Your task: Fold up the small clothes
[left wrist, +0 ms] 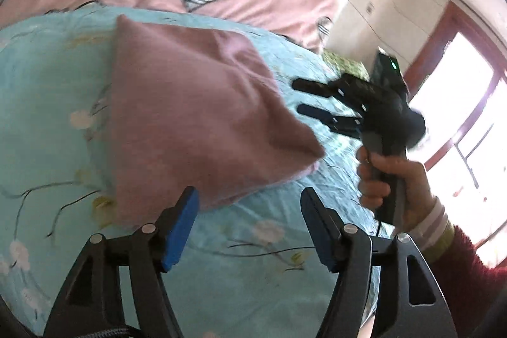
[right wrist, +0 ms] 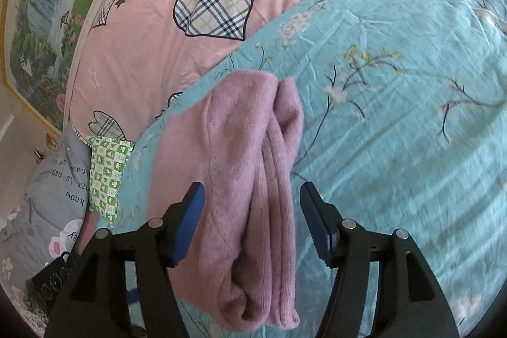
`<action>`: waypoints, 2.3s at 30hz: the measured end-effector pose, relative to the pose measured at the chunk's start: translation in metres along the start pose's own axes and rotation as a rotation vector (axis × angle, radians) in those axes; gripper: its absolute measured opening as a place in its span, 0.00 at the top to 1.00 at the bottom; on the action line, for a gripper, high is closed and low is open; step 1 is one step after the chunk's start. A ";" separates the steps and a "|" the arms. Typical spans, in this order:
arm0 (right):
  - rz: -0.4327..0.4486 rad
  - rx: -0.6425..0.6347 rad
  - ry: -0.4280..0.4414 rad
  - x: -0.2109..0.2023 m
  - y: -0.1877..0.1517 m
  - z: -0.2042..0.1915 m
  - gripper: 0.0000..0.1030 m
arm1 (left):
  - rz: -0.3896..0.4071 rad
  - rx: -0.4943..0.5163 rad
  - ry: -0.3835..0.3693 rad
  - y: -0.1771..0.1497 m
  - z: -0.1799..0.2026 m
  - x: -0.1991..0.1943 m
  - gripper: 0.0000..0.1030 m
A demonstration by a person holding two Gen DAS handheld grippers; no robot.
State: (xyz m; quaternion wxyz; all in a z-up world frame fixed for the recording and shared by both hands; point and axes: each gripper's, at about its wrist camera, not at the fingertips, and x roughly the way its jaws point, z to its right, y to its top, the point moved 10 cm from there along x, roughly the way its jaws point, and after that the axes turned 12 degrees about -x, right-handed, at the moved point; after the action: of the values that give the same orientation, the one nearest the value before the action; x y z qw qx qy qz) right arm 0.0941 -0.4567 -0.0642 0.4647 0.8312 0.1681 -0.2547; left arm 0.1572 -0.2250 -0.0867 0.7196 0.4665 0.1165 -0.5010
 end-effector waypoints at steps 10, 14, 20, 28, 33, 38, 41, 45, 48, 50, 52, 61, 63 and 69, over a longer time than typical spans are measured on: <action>-0.014 -0.044 0.020 0.016 -0.006 0.000 0.23 | 0.034 -0.226 0.044 0.024 -0.075 -0.019 0.23; -0.037 -0.024 0.033 0.027 -0.006 0.006 0.23 | 0.011 -0.239 0.060 0.044 -0.086 -0.010 0.22; -0.042 -0.031 0.082 0.040 0.001 0.008 0.21 | -0.038 -0.265 0.041 0.089 -0.093 0.029 0.22; -0.068 -0.052 0.139 0.062 0.011 0.005 0.21 | -0.109 -0.373 -0.041 0.127 -0.112 0.082 0.22; -0.070 -0.061 0.169 0.072 0.014 0.005 0.21 | -0.113 -0.422 -0.083 0.128 -0.119 0.099 0.22; -0.064 -0.051 0.202 0.072 0.014 0.005 0.21 | -0.106 -0.386 -0.087 0.127 -0.113 0.104 0.33; -0.085 -0.047 0.210 0.076 0.010 0.003 0.41 | -0.102 -0.369 -0.078 0.128 -0.112 0.106 0.42; -0.091 -0.031 0.250 0.077 0.008 -0.001 0.68 | -0.082 -0.321 -0.077 0.130 -0.106 0.100 0.57; -0.070 -0.037 0.250 0.072 0.010 -0.008 0.71 | -0.067 -0.295 -0.071 0.131 -0.100 0.093 0.62; -0.051 -0.016 0.266 0.067 0.011 -0.015 0.72 | -0.053 -0.287 -0.070 0.131 -0.095 0.084 0.64; -0.036 -0.007 0.298 0.061 0.012 -0.026 0.72 | -0.039 -0.283 -0.067 0.129 -0.093 0.071 0.64; -0.085 -0.122 0.457 0.062 -0.012 -0.144 0.73 | 0.097 -0.328 -0.021 0.101 -0.133 -0.059 0.64; -0.102 -0.140 0.509 0.069 -0.024 -0.175 0.73 | 0.133 -0.351 0.000 0.090 -0.150 -0.093 0.64; -0.195 -0.156 0.621 0.105 -0.071 -0.245 0.73 | 0.183 -0.412 0.076 0.055 -0.202 -0.156 0.64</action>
State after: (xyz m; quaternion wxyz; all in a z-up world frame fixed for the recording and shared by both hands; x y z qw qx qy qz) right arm 0.2081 -0.2059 -0.0664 0.4270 0.8110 0.3995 -0.0189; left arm 0.1903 0.0334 -0.0656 0.8373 0.3367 0.2005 -0.3813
